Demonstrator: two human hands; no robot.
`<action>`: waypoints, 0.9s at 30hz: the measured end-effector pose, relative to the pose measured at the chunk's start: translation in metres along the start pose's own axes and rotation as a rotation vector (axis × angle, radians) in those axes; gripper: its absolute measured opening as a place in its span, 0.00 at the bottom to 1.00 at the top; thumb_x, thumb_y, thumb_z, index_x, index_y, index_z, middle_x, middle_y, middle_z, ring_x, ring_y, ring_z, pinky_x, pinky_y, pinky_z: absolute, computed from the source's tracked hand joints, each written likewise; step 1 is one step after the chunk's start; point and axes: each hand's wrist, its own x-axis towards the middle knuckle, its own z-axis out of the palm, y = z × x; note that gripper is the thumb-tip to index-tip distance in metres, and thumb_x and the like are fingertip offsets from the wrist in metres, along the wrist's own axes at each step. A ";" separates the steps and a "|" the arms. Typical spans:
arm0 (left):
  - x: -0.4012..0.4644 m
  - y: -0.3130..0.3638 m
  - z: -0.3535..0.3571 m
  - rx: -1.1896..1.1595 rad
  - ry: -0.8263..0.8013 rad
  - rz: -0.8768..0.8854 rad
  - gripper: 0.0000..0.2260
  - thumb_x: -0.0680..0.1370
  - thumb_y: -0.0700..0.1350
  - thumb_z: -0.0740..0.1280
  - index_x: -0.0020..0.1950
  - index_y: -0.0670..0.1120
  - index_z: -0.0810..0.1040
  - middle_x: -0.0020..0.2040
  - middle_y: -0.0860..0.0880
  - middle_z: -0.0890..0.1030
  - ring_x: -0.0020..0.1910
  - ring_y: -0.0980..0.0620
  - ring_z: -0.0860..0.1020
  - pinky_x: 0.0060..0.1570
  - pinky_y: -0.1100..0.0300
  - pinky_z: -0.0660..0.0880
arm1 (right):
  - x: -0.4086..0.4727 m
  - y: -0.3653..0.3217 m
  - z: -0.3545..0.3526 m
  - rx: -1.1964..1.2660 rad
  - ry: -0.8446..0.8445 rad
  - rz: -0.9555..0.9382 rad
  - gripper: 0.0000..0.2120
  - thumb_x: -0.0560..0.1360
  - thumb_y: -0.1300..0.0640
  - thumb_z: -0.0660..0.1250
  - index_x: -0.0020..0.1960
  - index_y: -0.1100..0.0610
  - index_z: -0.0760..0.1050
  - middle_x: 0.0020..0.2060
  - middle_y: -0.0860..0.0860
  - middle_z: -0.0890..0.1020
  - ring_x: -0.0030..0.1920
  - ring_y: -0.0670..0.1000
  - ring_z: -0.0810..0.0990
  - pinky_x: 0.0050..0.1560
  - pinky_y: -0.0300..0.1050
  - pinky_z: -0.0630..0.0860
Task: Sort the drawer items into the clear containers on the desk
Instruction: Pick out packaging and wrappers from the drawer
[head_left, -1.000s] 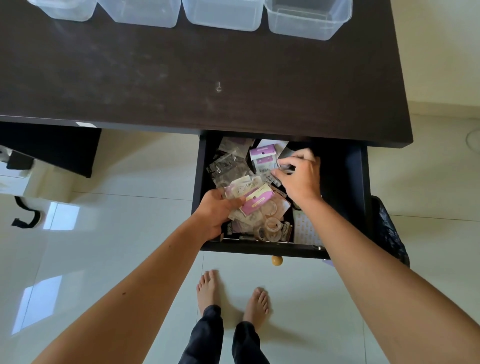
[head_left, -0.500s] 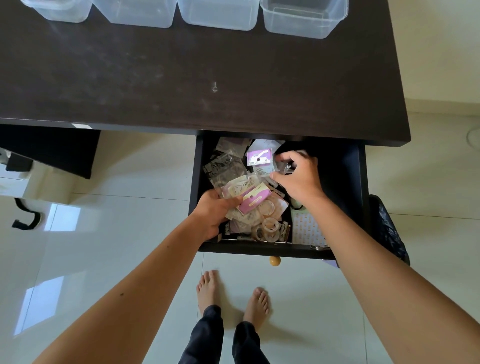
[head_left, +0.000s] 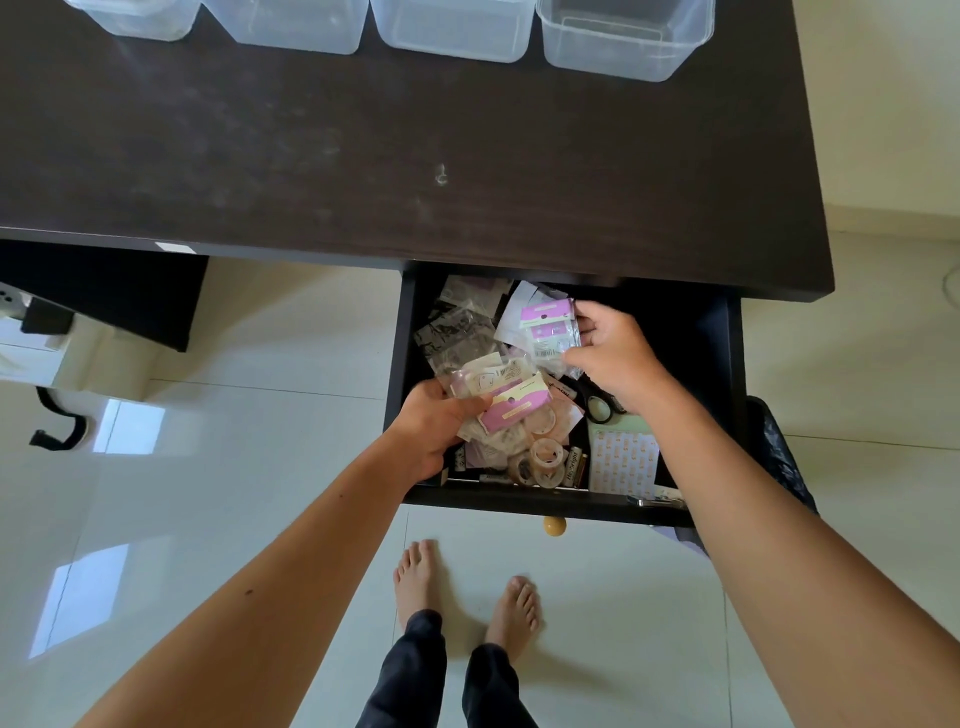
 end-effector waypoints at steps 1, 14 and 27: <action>0.000 0.000 0.000 -0.004 0.002 -0.001 0.18 0.77 0.35 0.73 0.66 0.40 0.78 0.56 0.42 0.86 0.51 0.44 0.86 0.43 0.52 0.84 | -0.001 0.000 -0.002 -0.018 -0.033 0.005 0.26 0.72 0.74 0.73 0.59 0.46 0.79 0.53 0.50 0.86 0.55 0.54 0.86 0.60 0.56 0.84; 0.003 -0.002 0.002 -0.022 0.073 0.031 0.16 0.78 0.32 0.70 0.66 0.40 0.78 0.58 0.40 0.85 0.53 0.42 0.85 0.44 0.51 0.84 | -0.028 0.010 -0.036 0.094 0.081 0.116 0.17 0.79 0.68 0.68 0.49 0.45 0.82 0.49 0.46 0.87 0.55 0.48 0.85 0.58 0.46 0.79; 0.005 -0.003 0.000 -0.013 0.063 0.043 0.20 0.78 0.32 0.71 0.69 0.41 0.77 0.61 0.40 0.84 0.60 0.40 0.83 0.58 0.41 0.81 | -0.040 0.001 -0.021 0.182 0.032 0.120 0.13 0.78 0.67 0.73 0.51 0.47 0.82 0.50 0.48 0.88 0.52 0.48 0.88 0.52 0.45 0.84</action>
